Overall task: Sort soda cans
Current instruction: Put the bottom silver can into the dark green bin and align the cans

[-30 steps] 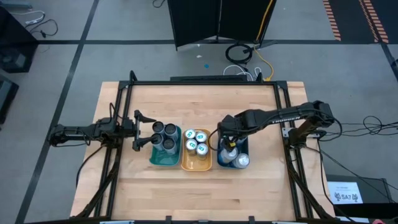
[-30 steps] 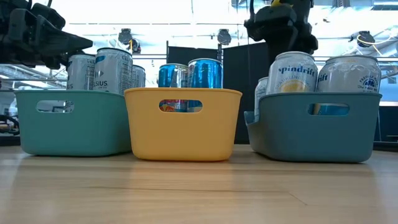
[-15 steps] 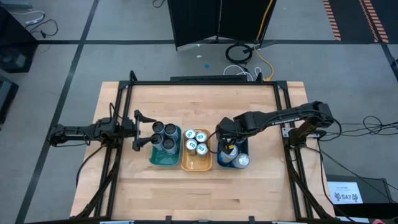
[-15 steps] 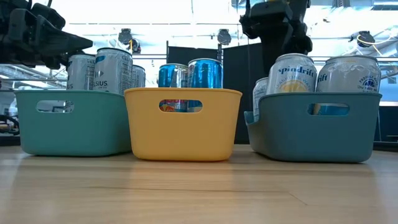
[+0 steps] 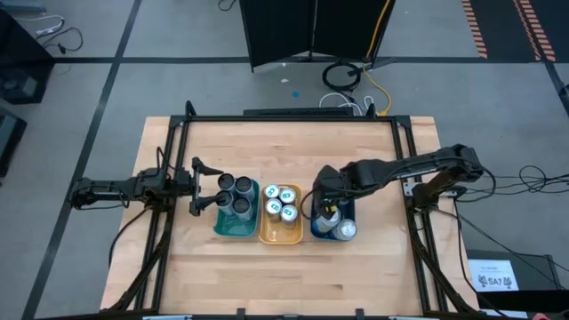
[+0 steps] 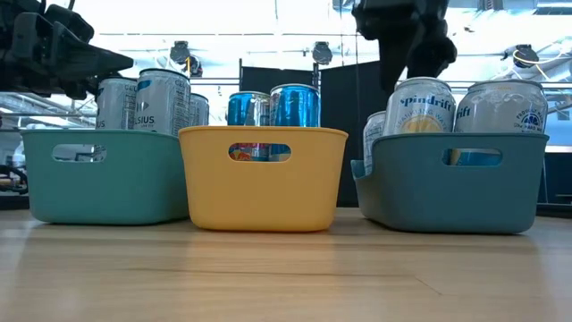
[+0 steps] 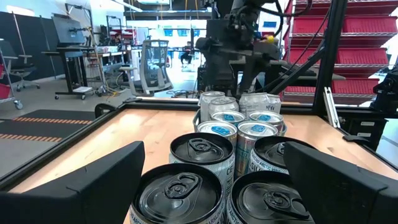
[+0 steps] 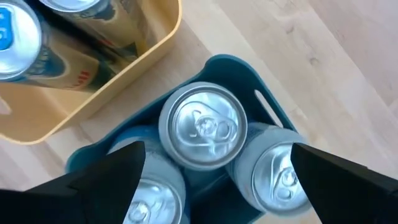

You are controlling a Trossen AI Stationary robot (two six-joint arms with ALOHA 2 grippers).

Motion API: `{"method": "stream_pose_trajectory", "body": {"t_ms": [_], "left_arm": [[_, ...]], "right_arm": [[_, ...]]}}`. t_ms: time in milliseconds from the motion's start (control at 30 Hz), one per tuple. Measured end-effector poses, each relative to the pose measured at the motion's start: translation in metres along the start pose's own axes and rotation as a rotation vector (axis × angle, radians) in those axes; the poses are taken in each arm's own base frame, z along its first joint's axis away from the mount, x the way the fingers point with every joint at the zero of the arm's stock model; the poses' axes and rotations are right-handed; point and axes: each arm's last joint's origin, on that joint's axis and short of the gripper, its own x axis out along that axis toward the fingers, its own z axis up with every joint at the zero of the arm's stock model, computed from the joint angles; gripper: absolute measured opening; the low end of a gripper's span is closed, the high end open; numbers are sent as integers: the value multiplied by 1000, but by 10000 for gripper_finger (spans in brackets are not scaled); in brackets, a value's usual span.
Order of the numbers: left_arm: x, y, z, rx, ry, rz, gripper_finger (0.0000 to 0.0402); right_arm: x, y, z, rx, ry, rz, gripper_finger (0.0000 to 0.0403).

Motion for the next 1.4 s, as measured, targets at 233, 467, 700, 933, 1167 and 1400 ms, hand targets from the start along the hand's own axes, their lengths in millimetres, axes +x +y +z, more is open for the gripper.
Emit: {"method": "stream_pose_trajectory", "body": {"t_ms": [233,467,700,933,1167,1400], "left_arm": [[0,0,0,0,0,0,391],[0,0,0,0,0,0,391],[0,0,0,0,0,0,391],[0,0,0,0,0,0,391],[0,0,0,0,0,0,391],[0,0,0,0,0,0,391]], "right_arm": [[-12,3,-10,2,27,57,396],[-14,9,-22,3,61,51,396],[-7,22,-25,-15,55,67,396],[5,32,-25,-37,85,72,396],[4,36,-25,-55,41,85,396],[4,35,-25,-47,31,80,396]]}}
